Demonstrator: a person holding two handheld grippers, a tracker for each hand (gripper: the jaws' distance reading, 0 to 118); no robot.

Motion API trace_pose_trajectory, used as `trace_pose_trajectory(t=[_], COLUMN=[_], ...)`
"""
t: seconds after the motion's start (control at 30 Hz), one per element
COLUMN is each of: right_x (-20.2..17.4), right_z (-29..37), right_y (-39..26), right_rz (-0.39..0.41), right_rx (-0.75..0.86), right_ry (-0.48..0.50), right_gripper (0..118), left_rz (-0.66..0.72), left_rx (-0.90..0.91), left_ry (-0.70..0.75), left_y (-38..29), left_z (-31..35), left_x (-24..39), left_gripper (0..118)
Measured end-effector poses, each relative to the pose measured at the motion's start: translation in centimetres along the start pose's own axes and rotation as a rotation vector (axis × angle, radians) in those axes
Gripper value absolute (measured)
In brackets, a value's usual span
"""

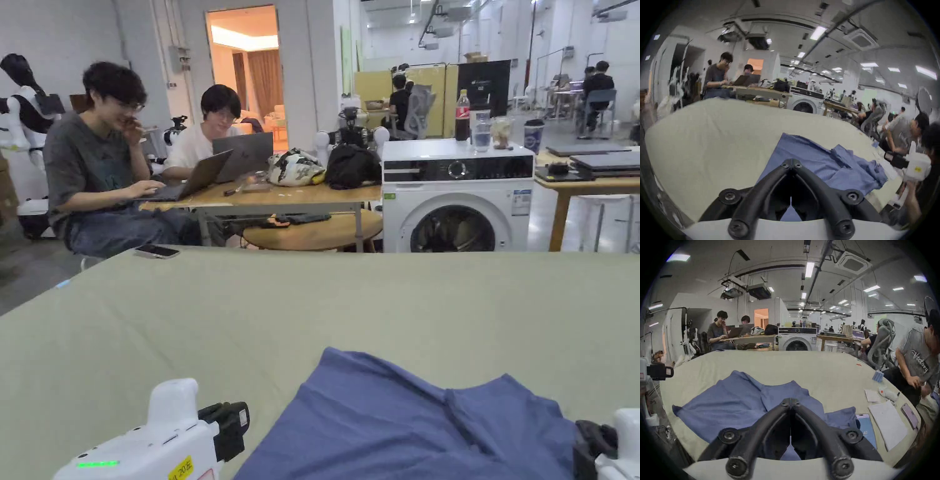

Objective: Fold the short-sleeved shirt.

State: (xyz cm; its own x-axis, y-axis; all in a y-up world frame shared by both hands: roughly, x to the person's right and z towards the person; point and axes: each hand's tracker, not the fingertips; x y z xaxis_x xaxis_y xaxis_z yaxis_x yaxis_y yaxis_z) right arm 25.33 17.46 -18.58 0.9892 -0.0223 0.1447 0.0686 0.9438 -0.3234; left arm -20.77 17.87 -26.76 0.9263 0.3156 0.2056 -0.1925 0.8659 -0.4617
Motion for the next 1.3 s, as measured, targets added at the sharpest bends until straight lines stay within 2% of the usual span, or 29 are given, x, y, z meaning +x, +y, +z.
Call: trace_pose_trajectory(t=[0.03, 0.07, 0.13, 0.17, 0.27, 0.33, 0.43, 0.5, 0.53, 0.57, 0.6, 0.67, 0.8, 0.83, 0.9, 0.93, 1.0, 1.13, 1.23, 1.3], right_x=[0.1, 0.2, 0.4, 0.4, 0.2, 0.3, 1.1, 1.9, 2.3, 2.8, 3.2, 4.2, 6.3, 6.8, 8.2, 9.0, 9.8, 10.6, 10.8, 10.5], right_z=[0.0, 0.1, -0.2, -0.3, -0.7, -0.7, -0.4, -0.2, -0.2, -0.2, -0.4, -0.8, -3.1, -4.1, -7.6, -8.8, -12.3, -19.2, -24.2, -26.8], right_y=[-0.1, -0.2, -0.3, -0.5, -0.7, -0.9, -1.1, -1.3, -1.3, -1.4, -1.4, -1.1, 1.5, 2.3, 4.0, 4.5, 5.5, 6.3, 5.9, 5.2], right_rz=[-0.015, -0.036, -0.078, -0.083, -0.073, -0.070, -0.048, -0.041, -0.043, -0.050, -0.063, -0.089, -0.098, -0.094, -0.119, -0.141, -0.166, -0.125, -0.184, -0.200], right_rx=[0.000, -0.002, -0.014, -0.012, -0.017, -0.027, -0.033, -0.039, -0.046, -0.053, -0.059, -0.069, -0.131, -0.158, -0.284, -0.318, -0.383, -0.533, -0.678, -0.720], right_ry=[0.023, 0.046, 0.101, 0.111, 0.104, 0.110, 0.097, 0.076, 0.066, 0.056, 0.049, 0.044, 0.046, 0.052, 0.122, 0.156, 0.147, 0.199, 0.233, 0.219], right_gripper=[0, 0, 0, 0, 0, 0, 0, 0, 0, 0, 0, 0, 0, 2, 51, 62, 61, 61, 61, 61], left_rz=[0.043, 0.089, 0.186, 0.213, 0.177, 0.142, 0.204, 0.151, 0.102, 0.105, 0.094, 0.026, 0.048, 0.031, 0.003, 0.008, 0.014, 0.031, 0.023, 0.033], left_rx=[-0.009, -0.019, -0.056, -0.092, -0.158, -0.214, -0.291, -0.276, -0.281, -0.310, -0.320, -0.333, -0.369, -0.378, -0.377, -0.371, -0.362, -0.371, -0.382, -0.384], left_ry=[0.015, 0.036, 0.059, 0.055, 0.121, 0.162, 0.191, 0.221, 0.225, 0.183, 0.213, 0.233, 0.211, 0.213, 0.223, 0.226, 0.223, 0.215, 0.212, 0.207], left_y=[-0.5, -1.3, -3.3, -4.4, -7.0, -7.2, -8.5, -8.4, -8.4, -8.6, -8.6, -8.7, -7.9, -7.9, -7.9, -8.1, -7.9, -7.2, -7.1, -7.2], left_z=[0.5, 0.9, 1.1, 0.8, -0.6, -0.9, -3.1, -3.1, -3.3, -3.7, -3.7, -4.1, -3.9, -4.0, -3.4, -3.3, -2.7, -2.5, -2.3, -3.0], left_x=[-1.3, -2.8, -5.0, -5.8, -6.8, -5.8, -6.6, -5.7, -5.3, -5.0, -4.6, -4.2, -4.1, -3.8, -2.5, -2.4, -2.0, -1.7, -1.2, -3.2], left_gripper=[0, 5, 37, 42, 45, 45, 43, 12, 12, 8, 4, 3, 3, 3, 3, 3, 3, 3, 3, 3])
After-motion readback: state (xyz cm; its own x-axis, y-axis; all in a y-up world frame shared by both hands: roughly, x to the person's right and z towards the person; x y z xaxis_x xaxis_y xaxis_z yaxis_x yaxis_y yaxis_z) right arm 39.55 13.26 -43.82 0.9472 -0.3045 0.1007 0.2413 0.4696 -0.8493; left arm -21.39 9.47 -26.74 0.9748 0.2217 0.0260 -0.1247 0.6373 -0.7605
